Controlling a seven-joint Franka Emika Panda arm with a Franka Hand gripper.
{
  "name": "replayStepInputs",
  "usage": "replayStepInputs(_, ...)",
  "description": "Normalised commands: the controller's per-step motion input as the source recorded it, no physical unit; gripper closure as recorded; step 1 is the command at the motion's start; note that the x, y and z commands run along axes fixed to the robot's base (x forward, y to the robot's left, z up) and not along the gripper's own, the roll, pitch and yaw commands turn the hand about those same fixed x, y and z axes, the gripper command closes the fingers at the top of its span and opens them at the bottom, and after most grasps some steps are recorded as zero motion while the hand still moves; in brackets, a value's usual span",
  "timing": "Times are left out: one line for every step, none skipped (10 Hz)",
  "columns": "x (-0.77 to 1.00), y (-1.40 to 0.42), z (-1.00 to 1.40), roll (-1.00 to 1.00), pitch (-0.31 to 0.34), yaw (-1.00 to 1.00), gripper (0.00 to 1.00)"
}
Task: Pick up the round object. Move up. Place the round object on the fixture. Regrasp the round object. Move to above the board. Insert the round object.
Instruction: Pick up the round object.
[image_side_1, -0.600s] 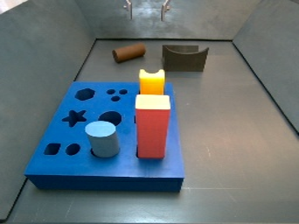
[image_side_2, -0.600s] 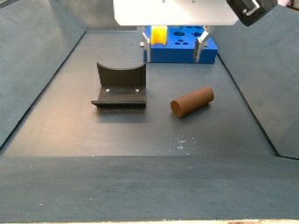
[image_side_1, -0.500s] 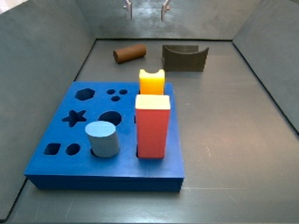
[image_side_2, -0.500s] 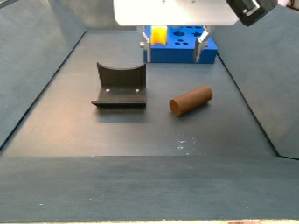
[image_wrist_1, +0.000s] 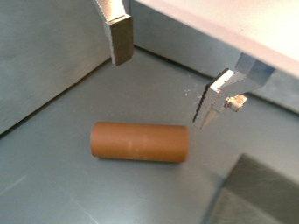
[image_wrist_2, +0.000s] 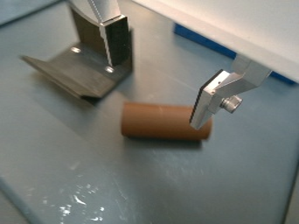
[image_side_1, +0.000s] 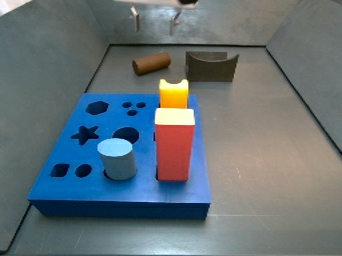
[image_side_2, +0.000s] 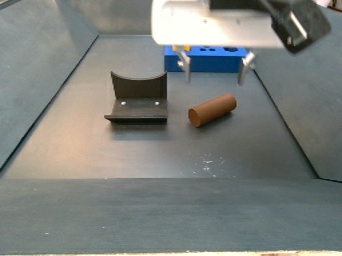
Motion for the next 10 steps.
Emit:
replayStepInputs(-0.08, -0.07, -0.36, -0.39, -0.391, -0.87, 0.0)
replayStepInputs(-0.06, -0.08, -0.28, -0.42, -0.446, -0.85, 0.0)
replayStepInputs(-0.06, -0.09, -0.27, -0.43, -0.446, -0.84, 0.0)
replayStepInputs(-0.07, -0.08, -0.28, -0.43, -0.451, -0.85, 0.0)
replayStepInputs(-0.07, -0.07, -0.29, -0.43, -0.449, -0.86, 0.0)
replayStepInputs(-0.07, -0.08, -0.28, -0.43, -0.449, -0.86, 0.0)
replayStepInputs(-0.08, -0.08, -0.28, -0.43, -0.44, -0.85, 0.0)
replayStepInputs(-0.07, -0.08, -0.26, -0.45, -0.414, -0.84, 0.0)
replayStepInputs(-0.08, -0.06, -0.34, -0.44, -0.294, -0.84, 0.0)
replayStepInputs(-0.09, -0.01, -0.47, -0.44, -0.08, -0.84, 0.0)
